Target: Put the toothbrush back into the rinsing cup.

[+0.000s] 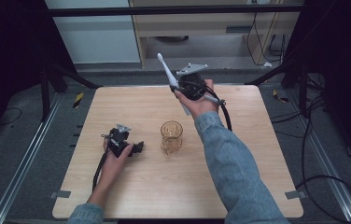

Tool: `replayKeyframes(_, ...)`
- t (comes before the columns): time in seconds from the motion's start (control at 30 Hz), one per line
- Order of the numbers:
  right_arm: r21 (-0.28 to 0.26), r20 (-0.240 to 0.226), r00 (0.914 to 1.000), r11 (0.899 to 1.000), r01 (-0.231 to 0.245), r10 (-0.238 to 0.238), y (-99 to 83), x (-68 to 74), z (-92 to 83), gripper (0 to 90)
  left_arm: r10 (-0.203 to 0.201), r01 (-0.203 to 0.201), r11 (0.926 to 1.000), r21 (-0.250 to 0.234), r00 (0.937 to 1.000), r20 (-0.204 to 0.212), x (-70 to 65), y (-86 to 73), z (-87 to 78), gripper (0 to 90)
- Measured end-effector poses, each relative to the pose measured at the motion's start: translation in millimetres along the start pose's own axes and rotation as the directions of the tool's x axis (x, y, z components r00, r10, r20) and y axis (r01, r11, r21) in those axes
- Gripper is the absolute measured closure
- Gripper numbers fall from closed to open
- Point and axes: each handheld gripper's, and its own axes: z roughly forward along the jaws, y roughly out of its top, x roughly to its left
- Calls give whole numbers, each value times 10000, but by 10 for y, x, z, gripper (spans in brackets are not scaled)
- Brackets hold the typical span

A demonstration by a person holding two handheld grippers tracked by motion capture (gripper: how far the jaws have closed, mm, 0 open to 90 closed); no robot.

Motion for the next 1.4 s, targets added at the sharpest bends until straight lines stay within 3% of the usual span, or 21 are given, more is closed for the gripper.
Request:
replayKeyframes(0.37,-295,-318,9995,9996,-47,37,21,116,14,668,-12,12,10000,-12,10000,-2,-1,0,1,0)
replayKeyframes(0.67,-326,-483,9986,9993,180,-195,29,202,13,667,-12,12,10000,-13,10000,5,-1,0,1,0)
replayKeyframes(1.4,-417,-791,9969,9991,-73,40,-75,257,21,667,-14,14,10000,-24,10000,-4,-1,0,2,0)
